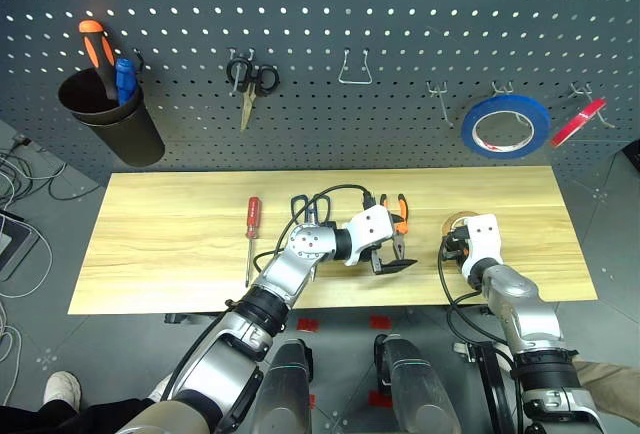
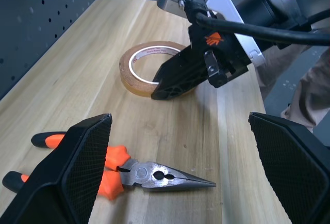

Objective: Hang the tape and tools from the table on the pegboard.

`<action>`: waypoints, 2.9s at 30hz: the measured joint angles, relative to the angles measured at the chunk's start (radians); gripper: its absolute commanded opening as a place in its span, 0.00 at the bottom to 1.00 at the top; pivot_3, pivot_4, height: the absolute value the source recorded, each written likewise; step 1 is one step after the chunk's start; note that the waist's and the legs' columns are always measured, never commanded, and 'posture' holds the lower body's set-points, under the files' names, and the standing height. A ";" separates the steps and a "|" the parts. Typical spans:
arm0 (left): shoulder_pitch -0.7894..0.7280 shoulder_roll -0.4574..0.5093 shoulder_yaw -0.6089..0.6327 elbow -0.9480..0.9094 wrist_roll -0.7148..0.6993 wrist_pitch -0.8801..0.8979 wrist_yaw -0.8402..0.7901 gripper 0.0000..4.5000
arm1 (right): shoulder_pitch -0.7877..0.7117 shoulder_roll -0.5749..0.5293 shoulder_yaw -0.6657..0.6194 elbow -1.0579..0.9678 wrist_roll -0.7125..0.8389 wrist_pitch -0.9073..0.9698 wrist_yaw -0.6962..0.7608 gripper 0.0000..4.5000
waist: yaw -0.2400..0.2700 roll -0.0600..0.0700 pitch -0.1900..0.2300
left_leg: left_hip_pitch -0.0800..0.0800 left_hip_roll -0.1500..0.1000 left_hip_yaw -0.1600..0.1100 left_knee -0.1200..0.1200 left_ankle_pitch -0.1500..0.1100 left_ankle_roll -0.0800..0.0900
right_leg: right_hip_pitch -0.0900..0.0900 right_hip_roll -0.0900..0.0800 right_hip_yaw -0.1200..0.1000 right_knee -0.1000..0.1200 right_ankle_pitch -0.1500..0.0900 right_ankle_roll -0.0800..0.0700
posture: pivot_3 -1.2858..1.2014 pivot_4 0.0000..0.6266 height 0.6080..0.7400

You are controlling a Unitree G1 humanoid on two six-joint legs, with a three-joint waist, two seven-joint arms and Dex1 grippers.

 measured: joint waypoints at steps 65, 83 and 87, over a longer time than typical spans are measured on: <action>0.301 0.137 0.154 -0.704 -0.193 0.437 0.225 1.00 | 0.099 -0.083 0.228 -0.104 -0.252 -0.619 0.059 0.99 | 0.029 0.000 -0.144 | 0.001 -0.001 0.009 -0.002 0.007 -0.013 | 0.000 -0.003 0.001 0.000 0.000 0.000 | 0.55 0.33 1.00; 0.529 0.314 0.161 -0.676 -0.138 0.307 0.168 1.00 | -0.053 0.177 0.170 -0.269 -0.176 0.357 -0.017 0.99 | 0.027 0.006 -0.121 | 0.002 -0.001 0.002 -0.001 0.002 -0.004 | 0.001 -0.002 0.000 0.000 0.000 0.000 | 0.56 0.52 1.00; 0.513 0.314 0.169 -0.668 -0.138 0.308 0.171 1.00 | -0.123 0.187 0.143 -0.187 -0.155 0.404 -0.045 0.99 | 0.022 0.007 -0.108 | 0.001 -0.001 0.002 -0.002 0.002 -0.004 | 0.000 -0.001 0.000 0.000 0.000 0.000 | 0.56 0.55 1.00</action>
